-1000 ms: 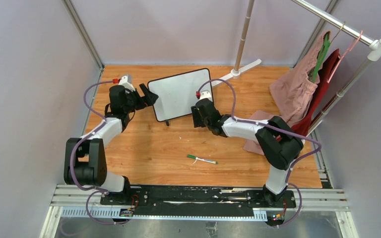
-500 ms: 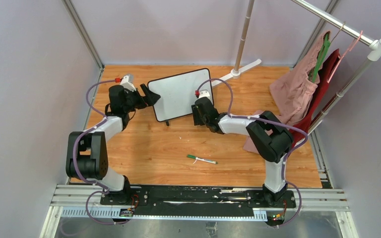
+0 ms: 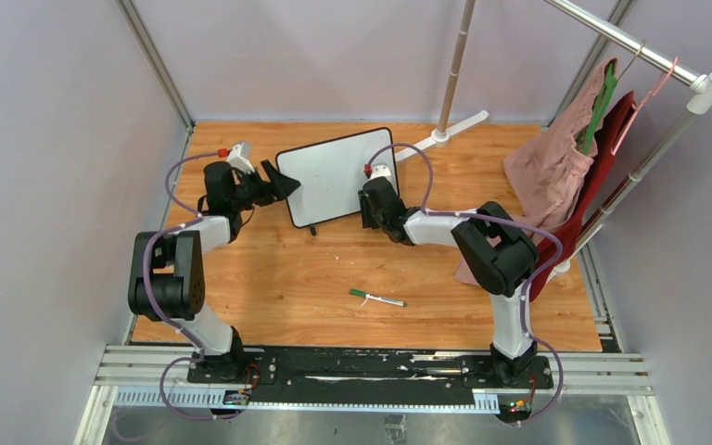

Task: Write a sentence on the whiteboard
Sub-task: Move the whiteboard to the center of the board.

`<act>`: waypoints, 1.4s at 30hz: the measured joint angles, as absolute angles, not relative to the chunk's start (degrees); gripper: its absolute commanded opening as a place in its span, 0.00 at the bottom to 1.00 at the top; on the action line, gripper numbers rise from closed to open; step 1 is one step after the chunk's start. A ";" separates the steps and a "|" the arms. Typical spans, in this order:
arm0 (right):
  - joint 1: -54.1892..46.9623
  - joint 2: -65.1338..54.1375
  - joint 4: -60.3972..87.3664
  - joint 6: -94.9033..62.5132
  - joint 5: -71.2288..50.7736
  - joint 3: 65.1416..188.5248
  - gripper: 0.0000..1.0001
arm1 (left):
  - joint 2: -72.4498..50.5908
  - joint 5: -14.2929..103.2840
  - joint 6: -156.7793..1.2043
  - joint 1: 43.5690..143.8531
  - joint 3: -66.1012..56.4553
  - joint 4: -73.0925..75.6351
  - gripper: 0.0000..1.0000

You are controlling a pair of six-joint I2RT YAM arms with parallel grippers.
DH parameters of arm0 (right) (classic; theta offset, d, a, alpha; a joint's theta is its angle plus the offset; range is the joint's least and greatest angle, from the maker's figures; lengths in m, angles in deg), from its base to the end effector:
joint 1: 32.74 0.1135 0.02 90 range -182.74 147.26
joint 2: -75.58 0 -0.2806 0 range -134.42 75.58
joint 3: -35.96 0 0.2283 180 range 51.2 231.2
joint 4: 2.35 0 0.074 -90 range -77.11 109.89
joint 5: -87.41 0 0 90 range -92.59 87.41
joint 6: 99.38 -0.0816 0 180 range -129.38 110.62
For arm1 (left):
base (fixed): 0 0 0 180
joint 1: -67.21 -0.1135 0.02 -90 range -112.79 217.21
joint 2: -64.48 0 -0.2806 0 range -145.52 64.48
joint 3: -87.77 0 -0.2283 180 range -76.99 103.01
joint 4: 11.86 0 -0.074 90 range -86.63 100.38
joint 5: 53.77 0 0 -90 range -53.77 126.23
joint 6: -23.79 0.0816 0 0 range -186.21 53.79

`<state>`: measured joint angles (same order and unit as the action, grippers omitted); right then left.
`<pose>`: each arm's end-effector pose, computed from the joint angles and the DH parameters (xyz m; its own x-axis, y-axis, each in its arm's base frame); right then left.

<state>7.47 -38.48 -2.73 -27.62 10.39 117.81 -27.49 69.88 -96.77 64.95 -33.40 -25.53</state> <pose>0.3616 0.2817 0.1671 -0.5338 -0.0519 -0.8440 -0.3330 0.9304 0.1534 0.3561 -0.0312 0.2218 -0.5355 -0.4447 -0.7179 0.2519 0.7273 -0.6384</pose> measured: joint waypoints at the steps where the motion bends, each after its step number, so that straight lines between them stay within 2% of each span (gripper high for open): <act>1: 7.44 -38.50 -2.81 -27.60 10.39 117.81 0.39 | -27.77 70.41 -96.88 64.86 -33.42 -26.03 0.78; 7: 7.36 -38.83 -3.06 -27.53 9.64 118.14 0.26 | -30.00 73.14 -97.67 64.71 -33.51 -28.57 0.68; 18: 7.33 -38.83 -3.16 -26.37 9.10 118.14 0.01 | -31.29 76.16 -99.75 64.62 -36.33 -33.86 0.33; 19: 7.36 -38.83 -3.16 -26.26 9.12 118.14 0.00 | -31.25 76.22 -99.83 64.58 -36.57 -34.05 0.32; 22: 7.33 -38.83 -3.14 -26.02 9.27 118.14 0.00 | -31.16 76.83 -99.57 64.38 -36.94 -34.65 0.20; 26: 7.25 -38.83 -3.08 -25.83 9.55 118.11 0.00 | -30.81 77.75 -99.16 64.34 -37.38 -35.58 0.02; 42: 6.39 -37.36 -5.96 -25.61 10.06 114.70 0.00 | -28.97 78.80 -98.63 64.51 -40.76 -38.38 0.00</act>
<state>6.39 -37.36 -5.96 -25.61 10.06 114.70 -28.97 78.80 -98.63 64.51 -40.76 -38.38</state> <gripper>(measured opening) 0.226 0.261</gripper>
